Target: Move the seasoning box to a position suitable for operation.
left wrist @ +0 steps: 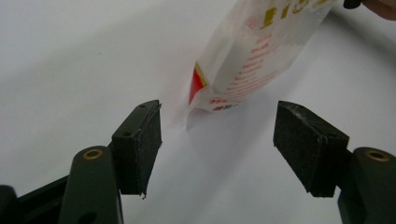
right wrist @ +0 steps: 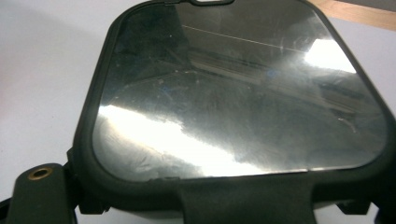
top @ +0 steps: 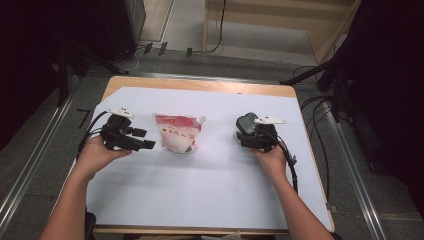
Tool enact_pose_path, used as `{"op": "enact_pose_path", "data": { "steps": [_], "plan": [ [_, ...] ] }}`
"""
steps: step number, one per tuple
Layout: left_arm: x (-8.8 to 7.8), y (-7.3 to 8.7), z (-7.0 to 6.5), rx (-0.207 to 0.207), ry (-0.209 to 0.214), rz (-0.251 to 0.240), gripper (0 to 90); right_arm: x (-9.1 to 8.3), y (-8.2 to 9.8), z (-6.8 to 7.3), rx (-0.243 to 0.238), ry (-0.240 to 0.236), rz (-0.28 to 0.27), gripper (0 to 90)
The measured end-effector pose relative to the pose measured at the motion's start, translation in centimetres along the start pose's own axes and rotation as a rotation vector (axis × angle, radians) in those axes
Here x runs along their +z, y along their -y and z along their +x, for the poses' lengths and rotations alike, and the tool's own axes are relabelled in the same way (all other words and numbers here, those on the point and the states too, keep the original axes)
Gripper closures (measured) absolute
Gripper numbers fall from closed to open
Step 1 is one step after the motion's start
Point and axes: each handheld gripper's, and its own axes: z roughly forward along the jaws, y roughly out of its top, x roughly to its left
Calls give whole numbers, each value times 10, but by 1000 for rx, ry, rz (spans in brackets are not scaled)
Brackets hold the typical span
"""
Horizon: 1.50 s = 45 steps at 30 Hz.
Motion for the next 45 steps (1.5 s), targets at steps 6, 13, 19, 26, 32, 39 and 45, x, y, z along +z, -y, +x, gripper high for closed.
{"op": "enact_pose_path", "data": {
  "steps": [6,13,19,26,32,39,45],
  "plan": [
    [-3,0,-3,4,3,-14,334,-2,-3,-1,49,18,3,159],
    [-14,0,-11,68,5,0,334,-6,-8,-3,64,14,9,160],
    [-16,-4,-22,83,36,10,334,-12,-13,-2,64,-3,-12,160],
    [-7,-14,-45,139,91,49,333,-19,-15,3,48,-34,-2,160],
    [5,-23,-64,189,135,59,333,-29,-15,10,24,-64,21,160],
    [29,-30,-86,201,173,66,334,-48,-6,18,5,-98,53,160],
    [43,-33,-94,203,179,77,337,-59,3,22,-19,-111,68,161]
  ]
}}
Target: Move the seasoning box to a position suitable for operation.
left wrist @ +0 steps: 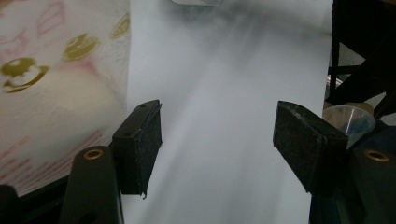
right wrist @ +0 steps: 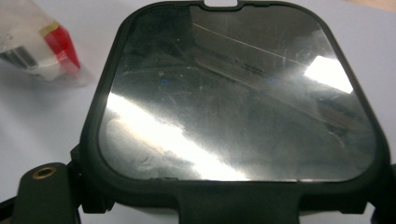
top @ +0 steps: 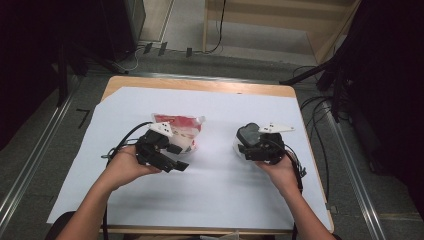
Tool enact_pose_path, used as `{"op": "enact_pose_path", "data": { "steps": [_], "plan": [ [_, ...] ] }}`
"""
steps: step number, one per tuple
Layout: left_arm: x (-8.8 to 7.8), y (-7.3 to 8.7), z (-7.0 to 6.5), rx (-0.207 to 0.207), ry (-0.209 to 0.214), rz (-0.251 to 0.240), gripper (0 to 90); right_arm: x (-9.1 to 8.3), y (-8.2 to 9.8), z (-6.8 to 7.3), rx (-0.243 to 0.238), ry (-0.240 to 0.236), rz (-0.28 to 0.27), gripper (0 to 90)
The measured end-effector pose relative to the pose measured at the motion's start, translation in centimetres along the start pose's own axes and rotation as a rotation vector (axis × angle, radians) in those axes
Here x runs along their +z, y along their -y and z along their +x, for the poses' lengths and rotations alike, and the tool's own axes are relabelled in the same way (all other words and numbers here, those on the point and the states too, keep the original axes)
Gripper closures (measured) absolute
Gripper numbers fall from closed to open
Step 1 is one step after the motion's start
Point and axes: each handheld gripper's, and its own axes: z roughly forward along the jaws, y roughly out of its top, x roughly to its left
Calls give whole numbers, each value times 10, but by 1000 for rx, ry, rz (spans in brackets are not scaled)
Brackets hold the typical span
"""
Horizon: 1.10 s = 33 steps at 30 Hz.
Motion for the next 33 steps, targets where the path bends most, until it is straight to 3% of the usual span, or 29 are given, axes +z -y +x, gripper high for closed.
{"op": "enact_pose_path", "data": {
  "steps": [4,5,8,10,12,18,27,28,31,33],
  "plan": [
    [4,-4,-5,11,-4,2,337,-6,8,3,-6,-18,7,160],
    [6,-5,-5,18,13,-3,337,-6,8,3,-6,-18,7,160],
    [14,-9,-10,30,-4,-2,337,-7,11,5,-5,-51,4,161],
    [22,-12,-14,20,-2,-14,344,-5,13,10,-41,-80,10,161],
    [26,-13,-14,7,11,-23,352,-4,14,12,-48,-86,15,161],
    [39,-17,-17,16,17,-8,354,7,16,30,-93,-125,41,161],
    [44,-20,-20,27,24,-16,355,17,18,50,-148,-178,54,161],
    [45,-20,-22,34,26,-9,357,18,19,56,-171,-203,49,161],
    [49,-21,-24,50,33,7,357,18,21,60,-206,-194,43,161],
    [50,-21,-24,49,33,5,357,18,22,59,-205,-197,43,160]
  ]
}}
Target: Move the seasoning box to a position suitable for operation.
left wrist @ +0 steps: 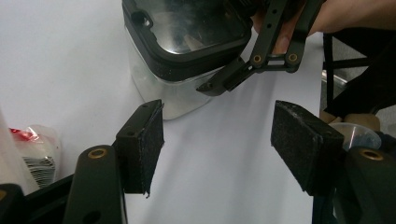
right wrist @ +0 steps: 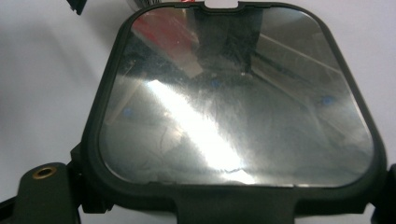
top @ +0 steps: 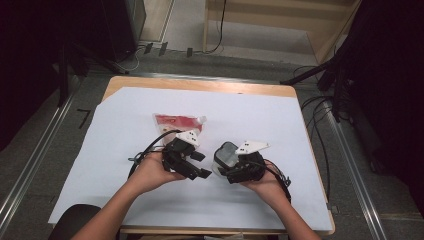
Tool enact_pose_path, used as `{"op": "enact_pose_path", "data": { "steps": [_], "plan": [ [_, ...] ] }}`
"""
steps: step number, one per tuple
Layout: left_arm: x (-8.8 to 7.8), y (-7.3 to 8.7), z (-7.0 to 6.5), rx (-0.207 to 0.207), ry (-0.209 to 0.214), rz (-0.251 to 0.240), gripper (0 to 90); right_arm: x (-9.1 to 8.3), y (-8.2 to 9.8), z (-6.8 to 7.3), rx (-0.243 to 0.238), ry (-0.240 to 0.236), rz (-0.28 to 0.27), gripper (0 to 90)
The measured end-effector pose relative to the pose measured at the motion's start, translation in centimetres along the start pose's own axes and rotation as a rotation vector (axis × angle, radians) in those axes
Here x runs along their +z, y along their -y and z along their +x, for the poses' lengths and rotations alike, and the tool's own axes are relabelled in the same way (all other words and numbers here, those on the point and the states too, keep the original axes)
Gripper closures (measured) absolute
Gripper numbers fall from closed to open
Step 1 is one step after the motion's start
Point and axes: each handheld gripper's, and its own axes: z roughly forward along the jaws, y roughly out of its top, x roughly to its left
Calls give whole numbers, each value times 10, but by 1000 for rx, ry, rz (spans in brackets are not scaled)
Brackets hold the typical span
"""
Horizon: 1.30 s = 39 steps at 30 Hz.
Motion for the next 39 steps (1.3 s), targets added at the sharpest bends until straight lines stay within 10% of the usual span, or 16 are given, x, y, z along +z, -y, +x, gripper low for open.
{"op": "enact_pose_path", "data": {
  "steps": [11,25,39],
  "plan": [
    [8,-1,1,5,5,16,355,-5,3,1,27,-41,-23,86],
    [8,0,4,-3,-1,17,355,-62,6,4,48,-49,-90,184],
    [12,0,5,0,-8,14,355,-93,30,4,110,-92,-88,867]
  ]
}}
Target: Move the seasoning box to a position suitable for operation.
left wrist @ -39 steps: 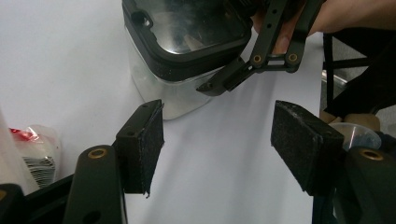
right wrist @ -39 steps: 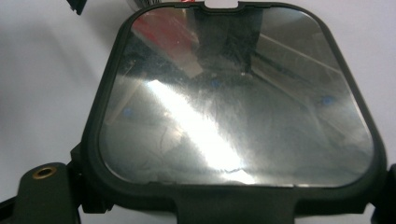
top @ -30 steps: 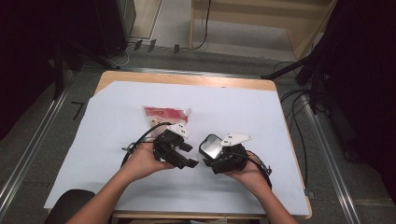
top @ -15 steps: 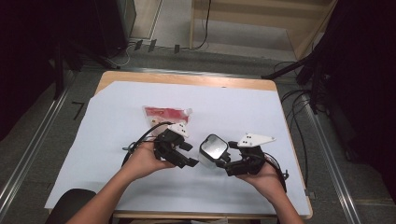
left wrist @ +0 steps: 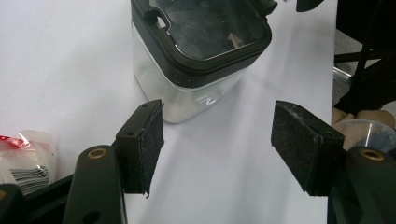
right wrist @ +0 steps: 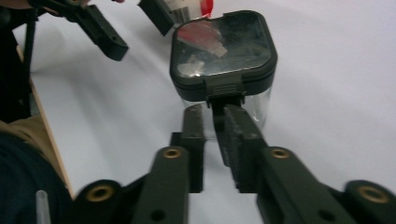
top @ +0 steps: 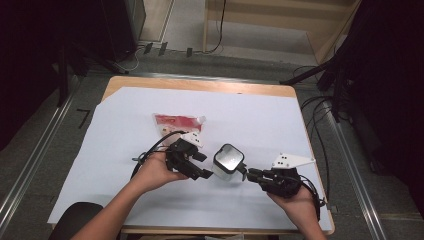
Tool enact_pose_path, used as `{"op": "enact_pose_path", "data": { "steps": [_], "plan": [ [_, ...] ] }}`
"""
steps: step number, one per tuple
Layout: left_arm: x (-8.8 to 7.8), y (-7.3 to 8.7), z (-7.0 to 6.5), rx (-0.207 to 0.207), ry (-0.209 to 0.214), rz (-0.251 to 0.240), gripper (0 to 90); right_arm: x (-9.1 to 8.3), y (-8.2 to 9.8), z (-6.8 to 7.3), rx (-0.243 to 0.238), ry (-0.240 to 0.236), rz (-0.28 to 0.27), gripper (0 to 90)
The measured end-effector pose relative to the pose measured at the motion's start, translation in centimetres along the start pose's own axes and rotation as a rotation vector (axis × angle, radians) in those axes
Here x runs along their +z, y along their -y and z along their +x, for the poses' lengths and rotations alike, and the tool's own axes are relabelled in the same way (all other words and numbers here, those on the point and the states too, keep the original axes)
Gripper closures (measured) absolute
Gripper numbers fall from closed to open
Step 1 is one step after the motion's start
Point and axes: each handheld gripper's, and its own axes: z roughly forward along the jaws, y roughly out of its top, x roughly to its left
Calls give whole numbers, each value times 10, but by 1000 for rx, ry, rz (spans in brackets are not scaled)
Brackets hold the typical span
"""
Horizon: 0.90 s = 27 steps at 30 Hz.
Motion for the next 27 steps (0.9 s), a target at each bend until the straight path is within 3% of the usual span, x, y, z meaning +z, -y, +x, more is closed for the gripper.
{"op": "enact_pose_path", "data": {
  "steps": [5,8,10,16,18,27],
  "plan": [
    [3,-1,-2,9,-11,-4,355,14,2,5,-3,-54,61,900],
    [5,-1,-2,12,-10,-20,355,23,2,9,-7,-68,95,900],
    [6,-2,-2,15,-17,-5,349,34,3,10,-30,-57,132,900],
    [9,-2,-2,14,-23,-5,299,32,4,-3,-2,-33,128,900],
    [10,-3,-1,-8,-18,-17,287,31,5,-5,-3,-15,125,900],
    [14,-4,-2,0,-9,-28,245,31,4,-16,1,9,131,900]
  ]
}}
